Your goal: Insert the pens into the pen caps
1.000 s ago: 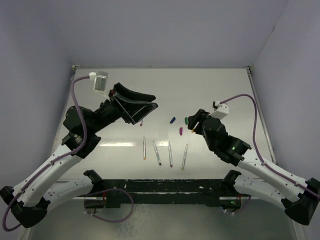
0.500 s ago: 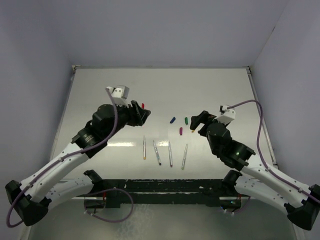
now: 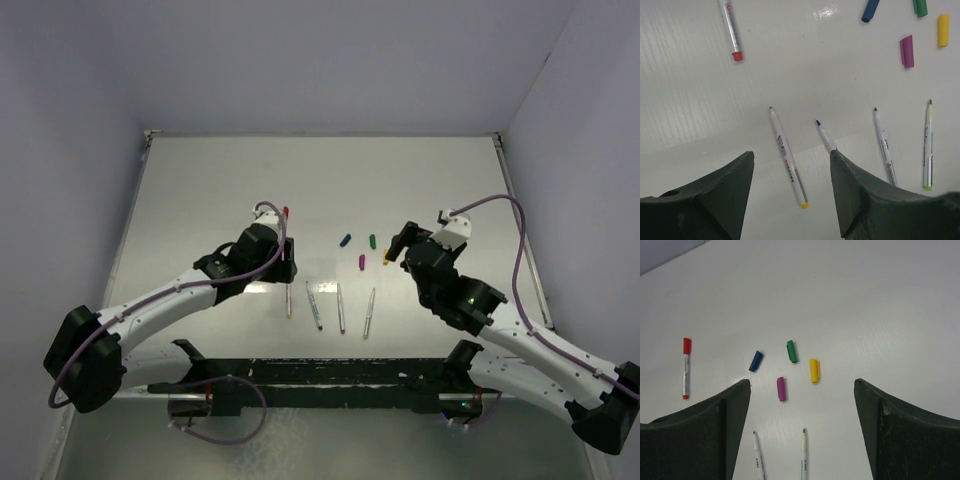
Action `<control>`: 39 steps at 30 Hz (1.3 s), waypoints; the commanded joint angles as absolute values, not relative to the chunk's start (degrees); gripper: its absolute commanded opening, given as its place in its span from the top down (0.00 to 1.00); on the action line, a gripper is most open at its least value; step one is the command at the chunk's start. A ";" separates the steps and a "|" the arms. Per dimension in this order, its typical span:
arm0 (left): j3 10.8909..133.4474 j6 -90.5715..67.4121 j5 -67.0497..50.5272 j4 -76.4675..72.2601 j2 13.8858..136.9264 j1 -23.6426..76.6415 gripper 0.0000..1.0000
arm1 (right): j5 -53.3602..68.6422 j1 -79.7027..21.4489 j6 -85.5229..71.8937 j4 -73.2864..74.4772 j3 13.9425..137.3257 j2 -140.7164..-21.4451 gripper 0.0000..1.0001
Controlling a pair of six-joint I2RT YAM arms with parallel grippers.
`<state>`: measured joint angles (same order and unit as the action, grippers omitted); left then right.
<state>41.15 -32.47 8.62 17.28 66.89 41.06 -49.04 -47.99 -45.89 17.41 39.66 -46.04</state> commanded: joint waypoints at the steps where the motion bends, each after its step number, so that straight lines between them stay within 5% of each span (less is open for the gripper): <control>1: 40.24 -34.31 8.57 14.83 69.44 41.40 0.34 | -52.05 -48.16 -47.92 18.14 40.31 -45.13 0.14; 39: 41.95 -38.66 13.19 19.22 86.12 45.43 0.52 | -50.45 -48.16 -48.71 19.05 38.10 -35.73 0.15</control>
<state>40.66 -37.36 11.53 16.14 83.83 45.08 -48.75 -47.99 -48.51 18.33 37.98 -37.39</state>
